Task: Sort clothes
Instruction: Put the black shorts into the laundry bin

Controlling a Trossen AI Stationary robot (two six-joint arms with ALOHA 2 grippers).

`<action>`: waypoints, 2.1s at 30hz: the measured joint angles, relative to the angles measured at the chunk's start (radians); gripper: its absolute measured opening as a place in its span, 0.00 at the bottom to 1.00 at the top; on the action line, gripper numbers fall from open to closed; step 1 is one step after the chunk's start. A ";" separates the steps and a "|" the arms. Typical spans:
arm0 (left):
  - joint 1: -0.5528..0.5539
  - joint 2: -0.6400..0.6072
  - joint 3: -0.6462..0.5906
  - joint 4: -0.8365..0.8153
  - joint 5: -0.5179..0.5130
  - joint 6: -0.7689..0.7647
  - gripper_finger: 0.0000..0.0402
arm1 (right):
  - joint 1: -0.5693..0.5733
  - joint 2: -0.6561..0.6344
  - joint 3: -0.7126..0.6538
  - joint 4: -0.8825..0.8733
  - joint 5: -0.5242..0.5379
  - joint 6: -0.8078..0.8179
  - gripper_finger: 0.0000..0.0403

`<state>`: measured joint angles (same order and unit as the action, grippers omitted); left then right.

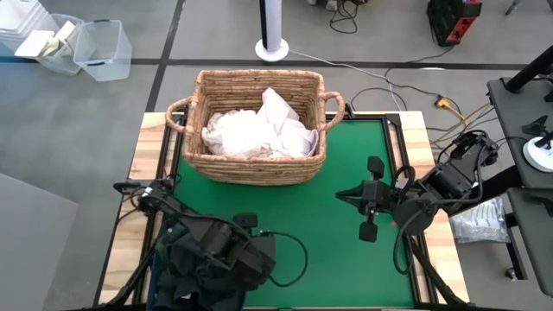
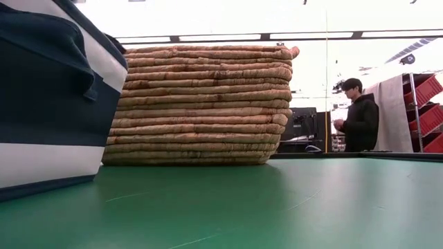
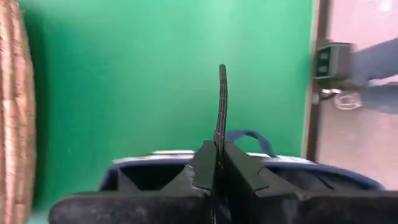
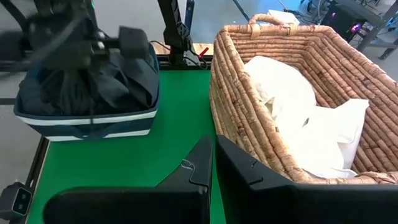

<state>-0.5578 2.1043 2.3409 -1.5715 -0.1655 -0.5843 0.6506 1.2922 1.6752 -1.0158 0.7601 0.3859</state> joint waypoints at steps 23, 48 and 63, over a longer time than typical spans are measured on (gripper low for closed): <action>-0.200 -0.224 -0.465 0.003 -0.048 -0.391 0.00 | 0.000 0.000 0.000 0.003 0.000 0.000 0.03; -0.176 -0.232 -0.901 0.465 -0.061 -0.405 0.00 | 0.000 0.000 0.000 0.004 0.000 0.008 0.03; -0.179 -0.246 -0.744 0.292 -0.053 -0.415 0.31 | 0.000 0.000 0.000 0.004 0.000 0.015 0.03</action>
<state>-0.7368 1.8581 1.5973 -1.2790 -0.2188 -0.9995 0.6502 1.2922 1.6751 -1.0122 0.7597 0.4011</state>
